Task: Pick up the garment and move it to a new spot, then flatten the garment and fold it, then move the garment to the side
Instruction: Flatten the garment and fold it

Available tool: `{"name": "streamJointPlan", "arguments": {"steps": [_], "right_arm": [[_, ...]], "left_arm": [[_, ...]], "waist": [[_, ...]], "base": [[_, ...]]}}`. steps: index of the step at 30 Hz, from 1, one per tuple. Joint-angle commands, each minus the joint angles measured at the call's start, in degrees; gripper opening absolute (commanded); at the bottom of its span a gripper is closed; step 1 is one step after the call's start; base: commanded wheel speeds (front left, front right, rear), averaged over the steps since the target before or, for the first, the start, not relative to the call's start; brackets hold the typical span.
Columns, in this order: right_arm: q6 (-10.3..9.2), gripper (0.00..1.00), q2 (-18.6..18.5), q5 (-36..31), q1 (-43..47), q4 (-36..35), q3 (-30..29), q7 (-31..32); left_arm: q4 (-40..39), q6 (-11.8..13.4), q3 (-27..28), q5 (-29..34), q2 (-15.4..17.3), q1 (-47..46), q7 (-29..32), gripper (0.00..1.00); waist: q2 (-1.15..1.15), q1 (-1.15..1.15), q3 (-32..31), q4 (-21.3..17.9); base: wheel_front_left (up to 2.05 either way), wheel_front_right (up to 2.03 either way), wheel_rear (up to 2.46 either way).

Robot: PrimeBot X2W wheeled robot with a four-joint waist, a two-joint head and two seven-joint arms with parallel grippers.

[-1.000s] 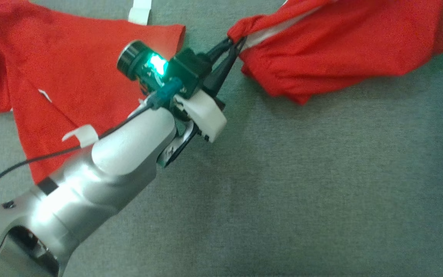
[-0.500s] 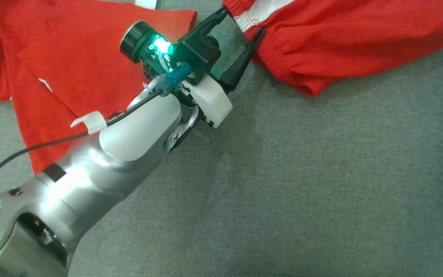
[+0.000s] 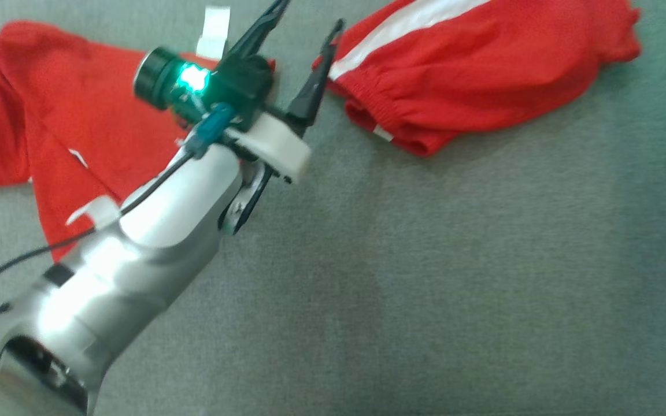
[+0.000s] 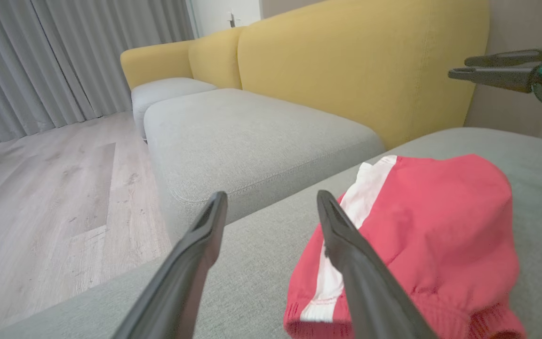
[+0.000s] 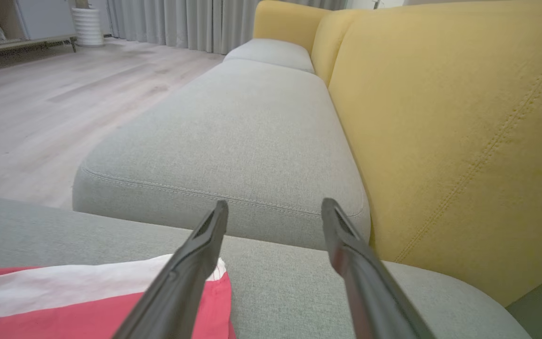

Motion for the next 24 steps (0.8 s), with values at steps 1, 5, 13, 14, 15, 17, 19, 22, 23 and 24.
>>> {"name": "streamJointPlan", "arguments": {"steps": [1,5,13,14,15,17,19,22,23,24], "right_arm": [[-0.04,1.0,0.24,0.83,1.96,-2.16,0.13,-0.86],[-0.04,1.0,0.21,3.56,6.51,-6.82,-1.07,-1.56],[-0.04,1.0,1.82,3.73,21.97,-21.98,-9.38,-1.67],[-0.04,1.0,2.61,3.45,24.38,-23.75,-10.93,-1.67],[-0.04,1.0,3.71,3.28,26.92,-25.52,-12.3,-1.67],[-0.04,1.0,4.69,2.63,29.47,-27.26,-13.29,-1.68],[-0.04,1.0,6.8,1.12,34.49,-30.66,-15.55,-1.68],[-0.04,1.0,10.77,-0.93,41.81,-35.08,-18.78,-1.68],[-0.04,1.0,12.15,-1.71,44.04,-36.39,-19.74,-1.68],[-0.04,1.0,13.67,-2.25,46.15,-37.58,-20.63,-1.68]], "left_arm": [[-1.81,0.73,2.71,-0.34,1.81,-0.4,-0.73,1.0],[-4.33,2.59,5.69,-0.93,3.2,3.45,-1.38,1.0],[-12.94,5.67,14.35,2.43,5.43,15.68,-1.56,1.0],[-13.79,5.85,15.37,3.04,5.47,17.71,-1.56,1.0],[-14.61,5.94,16.38,3.63,5.41,19.8,-1.56,1.0],[-15.37,6.04,17.39,4.33,5.32,21.84,-1.56,1.0],[-16.45,6.25,19.13,5.98,4.94,25.87,-1.57,1.0],[-17.77,6.13,22.19,7.8,3.47,31.93,-1.57,1.0],[-18.11,6.08,23.4,8.29,2.86,33.9,-1.57,1.0],[-18.46,5.99,24.68,8.87,2.22,35.79,-1.57,1.0]], "waist": [[0.0,0.01,-3.17,-1.52],[0.0,0.01,-6.79,-2.82],[0.0,0.01,-12.78,-4.75],[0.0,0.01,-13.39,-5.0],[0.0,0.01,-13.98,-5.28],[0.0,0.01,-14.52,-5.53],[0.0,0.01,-15.49,-5.92],[0.0,0.01,-16.72,-6.49],[0.0,0.01,-16.99,-6.68],[0.0,0.01,-17.28,-6.87]], "base": [[0.0,0.0,0.0],[0.0,0.0,0.0],[0.0,0.0,0.0],[0.0,0.0,0.0],[0.0,0.0,0.0],[0.0,0.0,0.0],[0.0,0.0,0.0],[0.0,0.0,0.0],[0.0,0.0,0.0],[0.0,0.0,0.0]]}}
